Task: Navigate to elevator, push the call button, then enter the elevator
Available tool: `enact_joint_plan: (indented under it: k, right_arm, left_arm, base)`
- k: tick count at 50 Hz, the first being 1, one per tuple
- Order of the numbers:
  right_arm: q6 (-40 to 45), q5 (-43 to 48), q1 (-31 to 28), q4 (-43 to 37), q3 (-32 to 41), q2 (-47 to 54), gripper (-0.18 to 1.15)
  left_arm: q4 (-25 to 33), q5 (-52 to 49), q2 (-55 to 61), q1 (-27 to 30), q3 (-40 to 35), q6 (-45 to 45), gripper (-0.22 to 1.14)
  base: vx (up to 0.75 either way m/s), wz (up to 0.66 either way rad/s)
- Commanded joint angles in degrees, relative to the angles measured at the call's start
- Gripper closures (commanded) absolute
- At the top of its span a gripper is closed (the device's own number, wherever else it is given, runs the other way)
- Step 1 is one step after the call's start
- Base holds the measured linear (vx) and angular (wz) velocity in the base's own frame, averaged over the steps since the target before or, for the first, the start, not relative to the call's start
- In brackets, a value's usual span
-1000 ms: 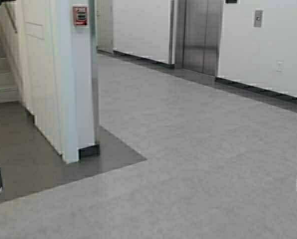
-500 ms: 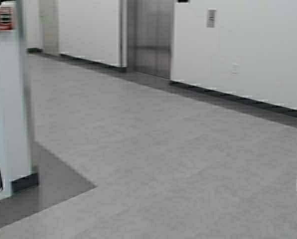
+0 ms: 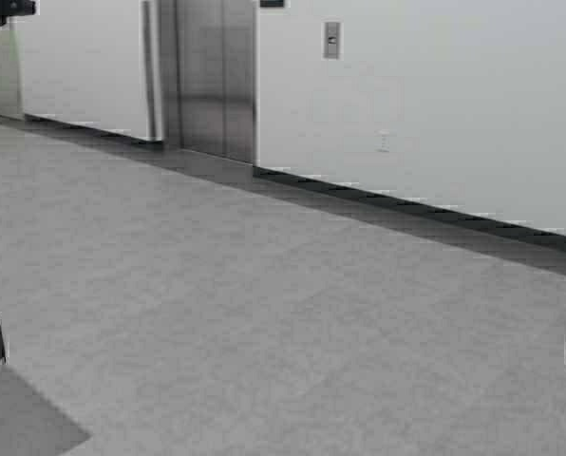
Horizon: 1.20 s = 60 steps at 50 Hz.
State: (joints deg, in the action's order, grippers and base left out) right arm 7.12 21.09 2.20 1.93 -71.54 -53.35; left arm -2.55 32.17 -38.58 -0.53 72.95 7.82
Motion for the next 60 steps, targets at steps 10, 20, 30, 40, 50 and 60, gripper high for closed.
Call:
enact_joint_plan:
  k: [10,20,30,40,50,60]
  right_arm:
    - [0.0,0.44,-0.09,0.0,0.97,0.88,0.92]
    - [0.0,0.44,0.0,0.0,1.76,1.14,0.92]
    - [0.09,0.44,0.0,0.09,1.93,1.14,0.92]
    - [-0.18,0.44,0.0,0.0,1.67,1.14,0.92]
    - [-0.35,0.53,-0.09,0.09,1.14,1.14,0.92]
    - [-0.44,0.44,-0.09,0.0,0.88,1.05,0.92]
  left_arm:
    - [0.0,0.44,-1.67,0.0,-1.32,0.09,0.89]
    - [0.0,0.44,-2.64,0.0,-1.14,-0.09,0.89]
    - [-0.09,0.44,-2.37,0.0,-1.14,-0.18,0.89]
    - [-0.09,0.44,-0.88,0.0,-1.41,-0.62,0.89]
    - [-0.09,0.44,-1.23,0.0,-1.49,-0.35,0.89]
    - [-0.09,0.44,-1.23,0.0,-1.41,-0.26,0.89]
  base:
    - [0.76,-0.22]
    - [0.74,-0.24]
    - [0.73,-0.14]
    - [0.74,0.1]
    - [0.75,0.14]
    - [0.73,0.06]
